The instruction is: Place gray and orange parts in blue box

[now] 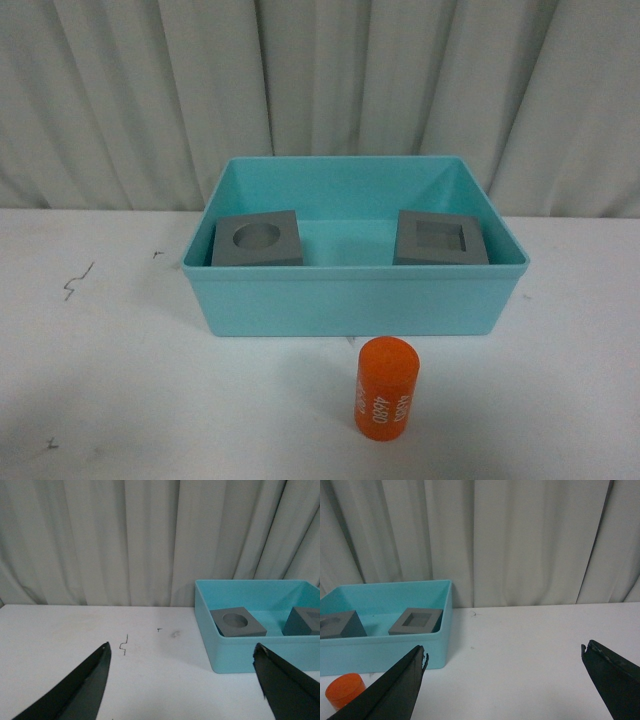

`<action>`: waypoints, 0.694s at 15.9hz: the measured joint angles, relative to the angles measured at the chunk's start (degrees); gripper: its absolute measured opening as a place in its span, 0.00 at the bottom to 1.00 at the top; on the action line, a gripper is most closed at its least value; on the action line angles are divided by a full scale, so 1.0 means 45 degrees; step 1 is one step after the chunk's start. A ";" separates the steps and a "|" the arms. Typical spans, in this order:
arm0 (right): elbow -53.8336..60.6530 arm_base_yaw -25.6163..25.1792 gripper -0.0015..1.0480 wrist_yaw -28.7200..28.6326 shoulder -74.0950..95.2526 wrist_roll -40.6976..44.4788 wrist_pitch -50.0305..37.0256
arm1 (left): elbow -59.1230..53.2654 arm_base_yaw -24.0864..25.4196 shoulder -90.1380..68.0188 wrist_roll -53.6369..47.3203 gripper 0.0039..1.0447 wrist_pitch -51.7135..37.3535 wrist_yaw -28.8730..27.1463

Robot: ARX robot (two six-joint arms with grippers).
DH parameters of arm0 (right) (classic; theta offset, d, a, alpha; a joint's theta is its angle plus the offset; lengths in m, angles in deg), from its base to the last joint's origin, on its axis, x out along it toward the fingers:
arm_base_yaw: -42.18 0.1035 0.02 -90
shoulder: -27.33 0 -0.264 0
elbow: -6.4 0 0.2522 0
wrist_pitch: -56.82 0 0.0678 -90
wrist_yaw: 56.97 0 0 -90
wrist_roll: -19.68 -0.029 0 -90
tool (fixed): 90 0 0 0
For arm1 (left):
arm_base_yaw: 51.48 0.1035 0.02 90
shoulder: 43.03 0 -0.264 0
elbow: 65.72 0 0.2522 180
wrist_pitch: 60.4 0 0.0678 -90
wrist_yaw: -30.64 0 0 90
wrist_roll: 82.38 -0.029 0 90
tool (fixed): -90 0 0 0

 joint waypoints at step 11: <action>0.0000 0.0000 0.94 0.0000 0.0000 0.0000 0.0000 | 0.0000 0.0000 0.0000 -0.0010 0.94 -0.0005 0.0000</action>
